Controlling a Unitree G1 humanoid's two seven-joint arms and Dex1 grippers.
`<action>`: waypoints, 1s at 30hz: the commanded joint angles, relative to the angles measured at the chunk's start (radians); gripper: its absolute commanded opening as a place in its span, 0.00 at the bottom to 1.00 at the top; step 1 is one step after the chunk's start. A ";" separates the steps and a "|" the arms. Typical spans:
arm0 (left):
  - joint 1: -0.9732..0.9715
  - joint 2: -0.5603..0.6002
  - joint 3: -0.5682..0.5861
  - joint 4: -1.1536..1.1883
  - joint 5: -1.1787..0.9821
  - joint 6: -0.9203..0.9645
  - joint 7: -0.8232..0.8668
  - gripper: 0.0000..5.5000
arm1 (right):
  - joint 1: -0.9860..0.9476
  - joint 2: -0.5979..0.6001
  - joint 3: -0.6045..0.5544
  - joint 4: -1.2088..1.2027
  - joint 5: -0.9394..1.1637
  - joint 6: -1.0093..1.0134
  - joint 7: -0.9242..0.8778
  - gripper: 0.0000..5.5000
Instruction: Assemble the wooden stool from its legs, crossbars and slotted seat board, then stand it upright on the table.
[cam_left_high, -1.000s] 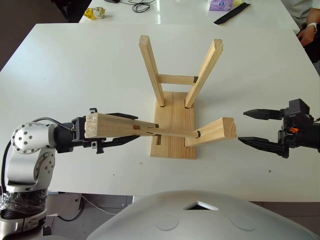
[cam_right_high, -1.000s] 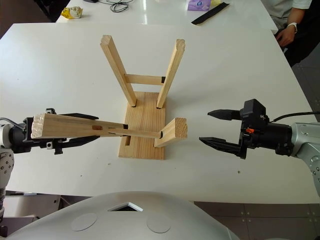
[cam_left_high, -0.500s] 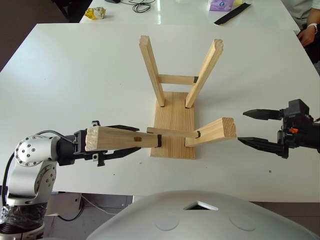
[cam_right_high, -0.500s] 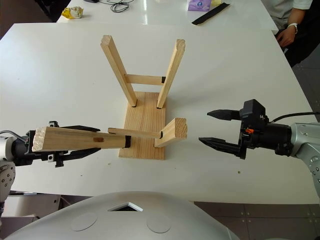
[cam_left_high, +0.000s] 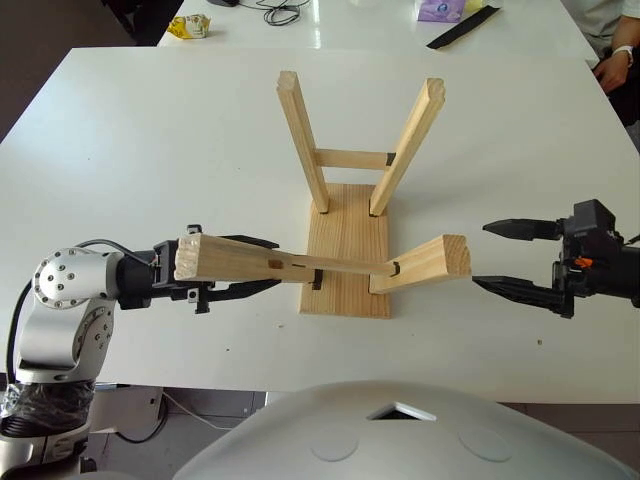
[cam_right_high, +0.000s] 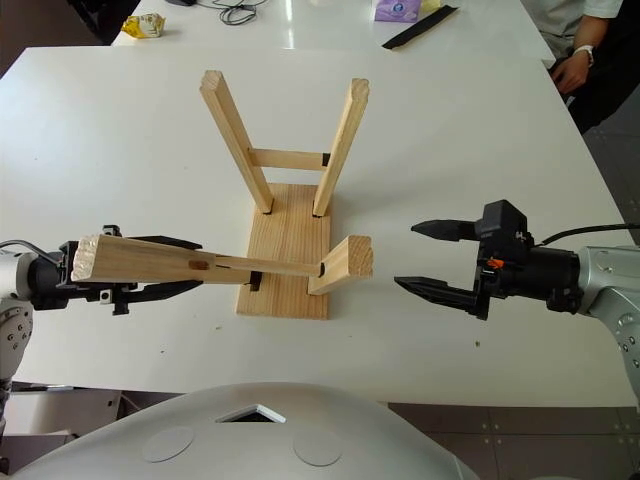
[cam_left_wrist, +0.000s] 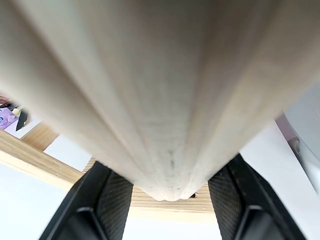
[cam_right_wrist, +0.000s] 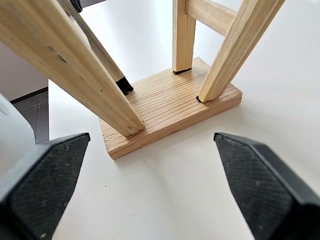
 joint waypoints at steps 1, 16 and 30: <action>-0.003 0.029 -0.007 0.011 0.022 0.008 -0.017 0.37 | 0.007 0.001 0.003 -0.008 -0.008 -0.009 -0.002 0.83; 0.093 0.124 0.014 0.013 0.001 0.022 -0.120 0.37 | 0.037 0.002 -0.020 -0.035 0.001 -0.009 -0.008 0.83; 0.072 0.186 -0.019 0.047 -0.005 0.064 -0.129 0.37 | 0.005 -0.017 0.028 -0.072 0.013 -0.008 0.025 0.83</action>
